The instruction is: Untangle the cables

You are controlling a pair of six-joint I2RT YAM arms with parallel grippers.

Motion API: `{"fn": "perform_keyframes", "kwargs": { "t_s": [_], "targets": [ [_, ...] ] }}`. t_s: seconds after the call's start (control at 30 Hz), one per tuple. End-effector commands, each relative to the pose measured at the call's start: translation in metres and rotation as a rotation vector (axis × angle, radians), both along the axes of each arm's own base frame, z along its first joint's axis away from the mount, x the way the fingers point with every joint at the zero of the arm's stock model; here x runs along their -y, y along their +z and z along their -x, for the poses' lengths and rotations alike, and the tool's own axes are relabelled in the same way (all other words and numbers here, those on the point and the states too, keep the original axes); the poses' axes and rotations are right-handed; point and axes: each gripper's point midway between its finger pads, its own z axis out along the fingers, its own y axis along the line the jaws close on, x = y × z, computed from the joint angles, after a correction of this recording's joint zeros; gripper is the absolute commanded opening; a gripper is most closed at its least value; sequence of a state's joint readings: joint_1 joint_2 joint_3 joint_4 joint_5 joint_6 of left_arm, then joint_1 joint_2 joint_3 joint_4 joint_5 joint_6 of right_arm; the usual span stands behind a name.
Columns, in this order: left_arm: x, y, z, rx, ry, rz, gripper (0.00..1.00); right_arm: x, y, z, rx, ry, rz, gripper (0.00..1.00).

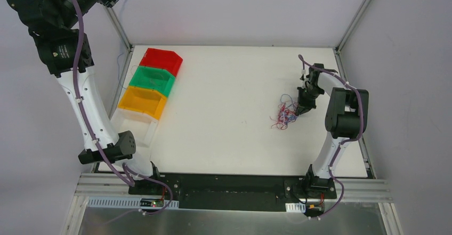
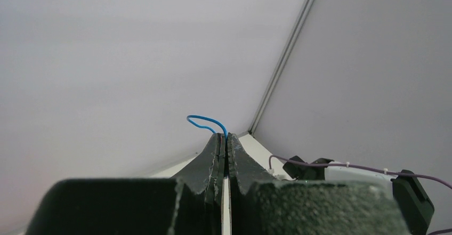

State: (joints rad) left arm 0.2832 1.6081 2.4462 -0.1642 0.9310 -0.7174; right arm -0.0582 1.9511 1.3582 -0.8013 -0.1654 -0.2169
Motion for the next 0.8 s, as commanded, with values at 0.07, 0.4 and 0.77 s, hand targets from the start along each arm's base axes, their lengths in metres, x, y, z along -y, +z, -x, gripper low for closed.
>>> {"fn": "perform_keyframes", "kwargs": {
  "t_s": [0.07, 0.4, 0.77],
  "targets": [
    [-0.001, -0.01, 0.009, 0.003, -0.003, -0.006, 0.0, 0.004, 0.001, 0.005, -0.031, -0.012, -0.008, 0.0],
    [-0.063, -0.042, -0.021, -0.116, 0.196, 0.054, 0.0, -0.005, 0.011, 0.004, -0.021, -0.023, -0.055, 0.0],
    [-0.062, -0.05, -0.017, -0.138, 0.165, 0.042, 0.0, -0.005, 0.011, 0.006, -0.026, -0.018, -0.058, 0.0]
  ]
}}
